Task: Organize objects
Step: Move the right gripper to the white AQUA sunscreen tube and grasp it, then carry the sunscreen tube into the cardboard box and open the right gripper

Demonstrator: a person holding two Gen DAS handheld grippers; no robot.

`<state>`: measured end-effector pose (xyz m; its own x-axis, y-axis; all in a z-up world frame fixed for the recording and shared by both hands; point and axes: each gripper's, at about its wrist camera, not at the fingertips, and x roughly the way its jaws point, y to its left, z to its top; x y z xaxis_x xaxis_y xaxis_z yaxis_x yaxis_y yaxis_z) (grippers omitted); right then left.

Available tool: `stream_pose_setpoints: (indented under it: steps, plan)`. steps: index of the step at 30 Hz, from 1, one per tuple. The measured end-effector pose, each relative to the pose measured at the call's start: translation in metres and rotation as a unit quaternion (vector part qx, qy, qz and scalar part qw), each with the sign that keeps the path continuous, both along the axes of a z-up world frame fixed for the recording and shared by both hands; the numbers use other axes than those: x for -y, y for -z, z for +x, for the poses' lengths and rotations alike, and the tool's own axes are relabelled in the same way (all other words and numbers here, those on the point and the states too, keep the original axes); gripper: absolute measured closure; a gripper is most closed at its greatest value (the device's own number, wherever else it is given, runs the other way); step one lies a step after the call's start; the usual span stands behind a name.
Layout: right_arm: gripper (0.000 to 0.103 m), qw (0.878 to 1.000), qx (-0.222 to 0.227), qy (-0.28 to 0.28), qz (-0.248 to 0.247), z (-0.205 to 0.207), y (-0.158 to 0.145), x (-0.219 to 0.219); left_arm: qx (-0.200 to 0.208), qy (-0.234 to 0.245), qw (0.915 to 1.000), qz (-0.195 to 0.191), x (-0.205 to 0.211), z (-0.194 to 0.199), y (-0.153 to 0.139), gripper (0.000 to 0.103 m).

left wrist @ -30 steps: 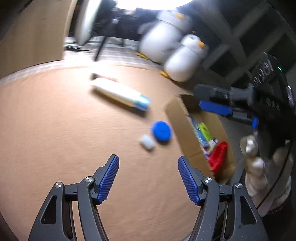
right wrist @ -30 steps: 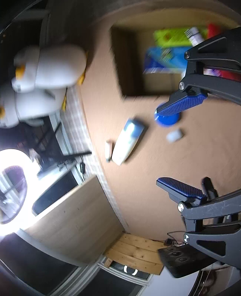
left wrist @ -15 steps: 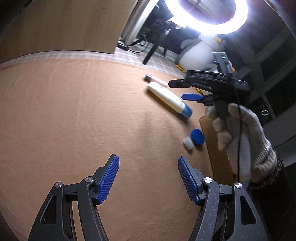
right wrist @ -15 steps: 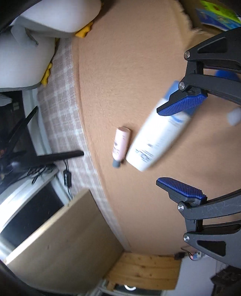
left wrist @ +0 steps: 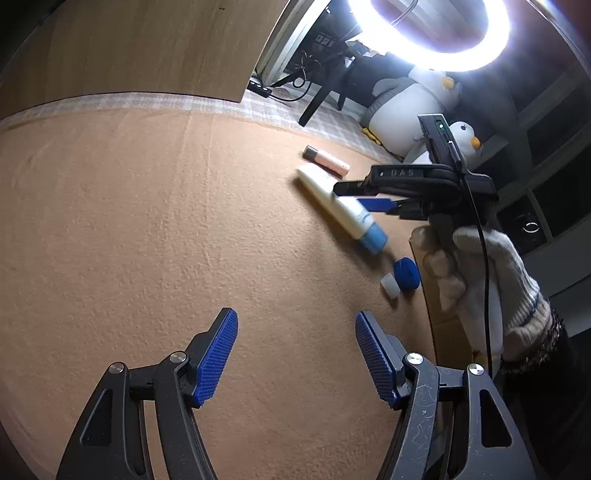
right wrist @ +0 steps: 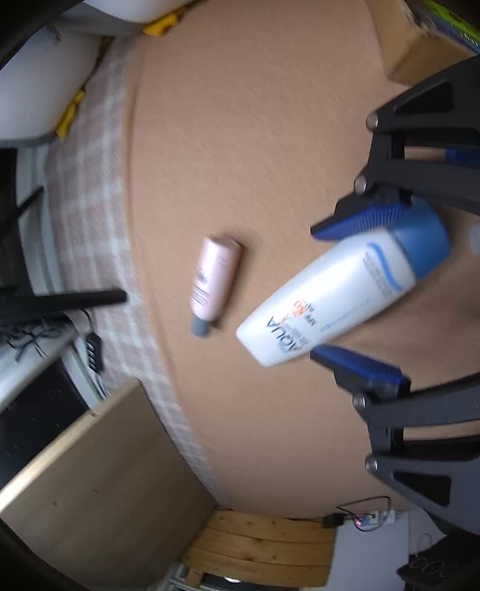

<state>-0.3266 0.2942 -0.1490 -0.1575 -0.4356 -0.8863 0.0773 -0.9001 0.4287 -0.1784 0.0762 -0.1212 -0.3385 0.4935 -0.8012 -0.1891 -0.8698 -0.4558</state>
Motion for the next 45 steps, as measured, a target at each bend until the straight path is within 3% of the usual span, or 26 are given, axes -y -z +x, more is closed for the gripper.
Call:
stream_pose_setpoints:
  steps: [9,19,22,26,36,43,45]
  plan:
    - [0.072,0.998,0.024,-0.042,-0.042,0.039,0.009,0.044,0.005,0.001,1.0000,-0.004,-0.002,0.002,0.004,0.033]
    - [0.074,0.989,0.049,-0.101,-0.095,0.110,0.013,0.090,0.018,0.019,0.9996,-0.012,0.000,0.021,0.021,0.033]
    - [0.072,0.991,0.040,-0.098,-0.080,0.122,0.010,0.093,0.031,0.025,0.9991,-0.017,-0.004,0.023,0.032,0.033]
    - [0.057,0.994,0.032,-0.076,-0.068,0.125,0.007,0.088,0.038,0.030,0.9987,-0.018,-0.009,0.021,0.042,0.033]
    - [0.057,0.993,0.047,-0.089,-0.062,0.131,0.012,0.091,0.056,0.041,0.9975,0.005,-0.020,0.013,0.060,0.036]
    - [0.056,0.994,0.037,-0.088,-0.048,0.134,0.011,0.094,0.055,0.037,0.9978,-0.003,-0.023,0.012,0.059,0.052]
    - [0.056,0.995,0.034,-0.083,-0.048,0.135,0.010,0.093,0.054,0.040,0.9977,-0.003,-0.021,0.011,0.058,0.052]
